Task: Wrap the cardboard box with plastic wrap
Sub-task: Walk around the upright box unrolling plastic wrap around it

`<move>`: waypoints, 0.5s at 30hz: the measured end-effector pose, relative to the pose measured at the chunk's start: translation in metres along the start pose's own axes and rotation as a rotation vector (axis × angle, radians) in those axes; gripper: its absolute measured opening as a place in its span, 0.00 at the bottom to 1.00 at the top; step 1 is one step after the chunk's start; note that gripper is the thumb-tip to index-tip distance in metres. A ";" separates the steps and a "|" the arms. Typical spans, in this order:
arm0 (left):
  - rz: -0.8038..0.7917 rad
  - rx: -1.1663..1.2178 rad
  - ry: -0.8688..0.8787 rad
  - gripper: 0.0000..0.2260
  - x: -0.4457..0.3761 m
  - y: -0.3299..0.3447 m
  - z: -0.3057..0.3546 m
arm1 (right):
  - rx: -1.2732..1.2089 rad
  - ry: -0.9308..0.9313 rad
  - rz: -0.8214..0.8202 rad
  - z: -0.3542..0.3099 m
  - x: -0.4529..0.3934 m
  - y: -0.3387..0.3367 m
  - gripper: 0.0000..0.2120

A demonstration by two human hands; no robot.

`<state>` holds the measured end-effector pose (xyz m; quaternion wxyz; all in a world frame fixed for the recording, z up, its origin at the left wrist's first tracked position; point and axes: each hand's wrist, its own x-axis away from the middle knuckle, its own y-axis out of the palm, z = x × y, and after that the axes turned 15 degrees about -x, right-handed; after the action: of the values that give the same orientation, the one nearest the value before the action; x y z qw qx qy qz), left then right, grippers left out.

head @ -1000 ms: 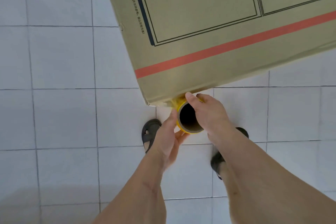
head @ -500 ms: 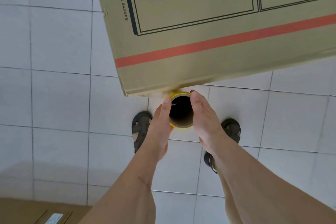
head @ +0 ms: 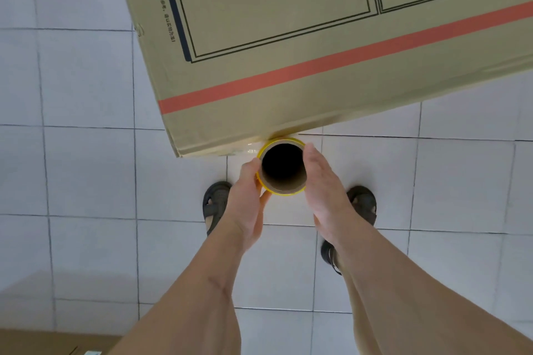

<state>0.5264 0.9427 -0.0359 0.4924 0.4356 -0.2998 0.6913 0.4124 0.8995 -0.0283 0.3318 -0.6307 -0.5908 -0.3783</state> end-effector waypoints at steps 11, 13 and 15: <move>-0.031 -0.143 0.015 0.20 -0.001 0.036 -0.001 | -0.070 -0.008 0.082 -0.020 -0.006 -0.031 0.24; 0.024 -0.107 0.035 0.13 -0.003 0.037 0.010 | -0.066 0.022 0.044 -0.016 -0.005 -0.033 0.26; 0.025 -0.169 0.047 0.12 -0.005 0.038 0.016 | -0.053 0.020 0.015 -0.012 -0.007 -0.034 0.27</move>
<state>0.4965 0.9141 -0.0331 0.5256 0.3723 -0.3510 0.6797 0.3774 0.8880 -0.0292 0.3236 -0.6400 -0.5723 -0.3976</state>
